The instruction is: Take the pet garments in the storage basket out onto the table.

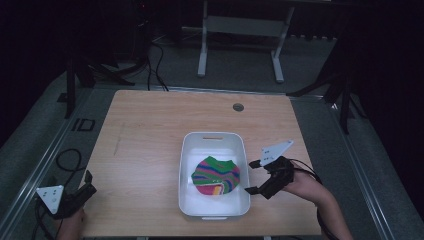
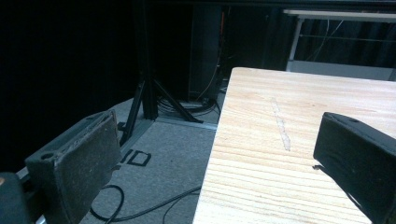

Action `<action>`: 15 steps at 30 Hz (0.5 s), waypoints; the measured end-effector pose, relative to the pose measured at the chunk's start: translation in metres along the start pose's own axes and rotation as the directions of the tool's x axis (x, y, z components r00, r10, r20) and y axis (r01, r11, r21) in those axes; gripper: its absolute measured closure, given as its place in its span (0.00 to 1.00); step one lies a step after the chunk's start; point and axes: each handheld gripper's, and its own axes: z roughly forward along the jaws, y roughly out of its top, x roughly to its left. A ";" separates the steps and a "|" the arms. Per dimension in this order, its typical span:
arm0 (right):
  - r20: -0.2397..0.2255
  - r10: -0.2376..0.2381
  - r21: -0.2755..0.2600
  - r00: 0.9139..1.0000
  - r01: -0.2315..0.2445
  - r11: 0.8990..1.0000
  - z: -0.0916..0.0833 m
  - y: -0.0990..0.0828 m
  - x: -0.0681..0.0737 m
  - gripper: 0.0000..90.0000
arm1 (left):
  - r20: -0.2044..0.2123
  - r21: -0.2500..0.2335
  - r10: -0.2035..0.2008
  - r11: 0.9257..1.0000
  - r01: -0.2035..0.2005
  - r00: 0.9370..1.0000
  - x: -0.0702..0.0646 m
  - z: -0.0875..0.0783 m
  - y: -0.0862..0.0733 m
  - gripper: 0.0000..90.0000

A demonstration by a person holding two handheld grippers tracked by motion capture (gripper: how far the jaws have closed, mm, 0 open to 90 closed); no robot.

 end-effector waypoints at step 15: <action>-0.060 -0.148 0.131 0.987 0.155 0.979 0.060 0.044 0.009 0.24 | 0.008 -0.002 0.000 1.000 0.000 1.000 0.000 0.000 0.000 0.01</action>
